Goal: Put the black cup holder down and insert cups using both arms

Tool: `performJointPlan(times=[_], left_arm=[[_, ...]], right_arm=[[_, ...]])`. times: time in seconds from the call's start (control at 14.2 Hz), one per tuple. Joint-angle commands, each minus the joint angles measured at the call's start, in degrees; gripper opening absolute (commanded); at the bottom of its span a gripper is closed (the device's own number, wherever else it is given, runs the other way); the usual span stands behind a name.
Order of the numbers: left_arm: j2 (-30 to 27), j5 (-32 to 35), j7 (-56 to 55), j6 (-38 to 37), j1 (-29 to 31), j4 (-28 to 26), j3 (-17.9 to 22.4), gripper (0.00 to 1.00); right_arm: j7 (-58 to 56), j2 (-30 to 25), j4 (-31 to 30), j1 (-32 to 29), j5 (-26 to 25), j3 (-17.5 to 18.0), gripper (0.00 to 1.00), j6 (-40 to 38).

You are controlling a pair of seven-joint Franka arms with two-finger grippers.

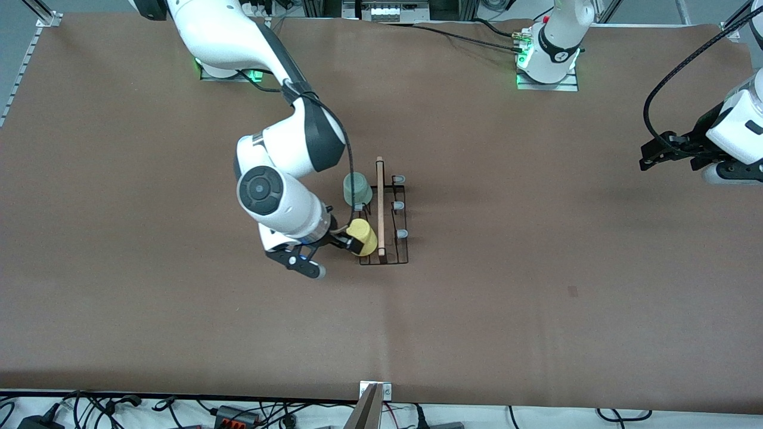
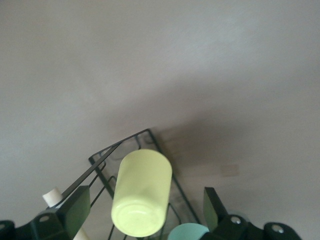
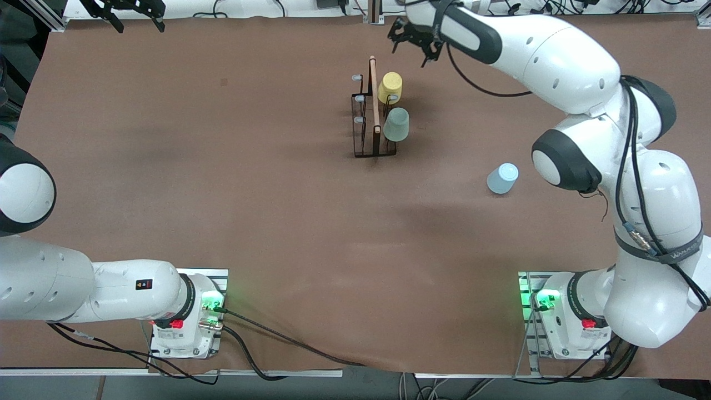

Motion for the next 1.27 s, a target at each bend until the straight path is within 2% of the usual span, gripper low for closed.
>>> performJointPlan(times=[0.0, 0.14, 0.49, 0.63, 0.84, 0.99, 1.13, 1.2], left_arm=[[0.6, -0.4, 1.3, -0.9, 0.3, 1.6, -0.1, 1.00], [0.5, -0.4, 1.3, -0.9, 0.3, 1.6, -0.1, 1.00], [0.6, -0.4, 1.3, -0.9, 0.3, 1.6, -0.1, 1.00], [0.5, -0.4, 1.3, -0.9, 0.3, 1.6, -0.1, 1.00], [0.6, -0.4, 1.3, -0.9, 0.2, 1.6, -0.1, 1.00], [0.5, -0.4, 1.3, -0.9, 0.2, 1.6, -0.1, 1.00], [0.5, -0.4, 1.3, -0.9, 0.2, 1.6, -0.2, 1.00], [0.5, -0.4, 1.3, -0.9, 0.2, 1.6, -0.2, 1.00]], right_arm=[[-5.5, -3.4, -0.4, 0.0, -2.6, -3.0, 1.00, -5.2], [-14.0, -5.4, -0.4, -0.3, -5.2, -5.8, 1.00, -8.4], [-27.2, -7.9, -0.4, 0.0, -5.3, -15.3, 1.00, -16.2], [-29.4, -8.6, -0.4, -0.4, -5.1, -17.4, 1.00, -16.5], [-29.7, -10.0, -0.6, -2.4, -4.7, -17.0, 1.00, -16.1], [-29.7, -11.1, -0.9, -5.2, -4.7, -15.4, 1.00, -15.9], [-29.4, -13.3, -1.4, -10.5, -6.6, -8.3, 1.00, -15.7], [-29.3, -14.7, -2.3, -13.6, -9.7, -4.7, 1.00, -15.6]])
